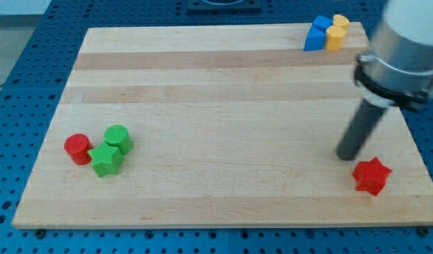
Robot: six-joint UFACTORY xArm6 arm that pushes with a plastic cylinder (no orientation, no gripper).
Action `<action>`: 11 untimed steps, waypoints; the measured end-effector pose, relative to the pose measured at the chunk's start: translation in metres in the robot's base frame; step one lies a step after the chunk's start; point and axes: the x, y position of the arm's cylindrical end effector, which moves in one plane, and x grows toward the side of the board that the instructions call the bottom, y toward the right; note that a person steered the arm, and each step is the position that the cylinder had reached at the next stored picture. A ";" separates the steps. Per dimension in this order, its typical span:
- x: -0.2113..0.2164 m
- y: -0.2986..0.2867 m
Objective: Separate red circle and green star
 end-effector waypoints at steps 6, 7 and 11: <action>0.012 -0.408; 0.012 -0.394; 0.067 -0.321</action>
